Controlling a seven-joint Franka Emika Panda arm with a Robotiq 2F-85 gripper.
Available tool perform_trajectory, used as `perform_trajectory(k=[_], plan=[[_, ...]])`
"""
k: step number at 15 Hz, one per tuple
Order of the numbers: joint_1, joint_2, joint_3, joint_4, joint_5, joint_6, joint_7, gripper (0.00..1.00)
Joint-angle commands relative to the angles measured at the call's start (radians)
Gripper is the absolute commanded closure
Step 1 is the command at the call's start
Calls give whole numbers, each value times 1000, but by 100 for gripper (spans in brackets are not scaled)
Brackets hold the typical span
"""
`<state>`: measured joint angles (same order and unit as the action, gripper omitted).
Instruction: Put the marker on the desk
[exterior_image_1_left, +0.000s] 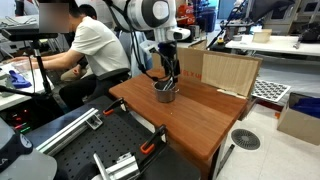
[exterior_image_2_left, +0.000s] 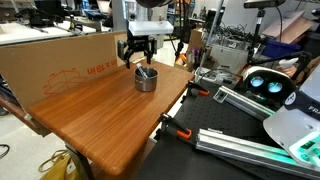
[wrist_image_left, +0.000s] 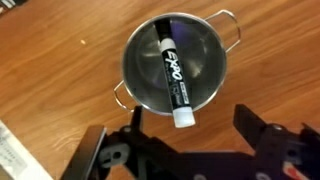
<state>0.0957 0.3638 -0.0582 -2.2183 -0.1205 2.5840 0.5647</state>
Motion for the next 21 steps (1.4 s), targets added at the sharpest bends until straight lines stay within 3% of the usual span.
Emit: perform_trajectory(k=[1, 7, 10, 11, 21], plan=[[30, 33, -30, 48, 1, -47, 5, 35], [24, 42, -23, 84, 29, -91, -13, 81], [16, 32, -13, 102, 53, -140, -19, 99], [11, 26, -7, 106, 67, -151, -29, 94], [-56, -140, 26, 120, 315, -197, -147, 94]])
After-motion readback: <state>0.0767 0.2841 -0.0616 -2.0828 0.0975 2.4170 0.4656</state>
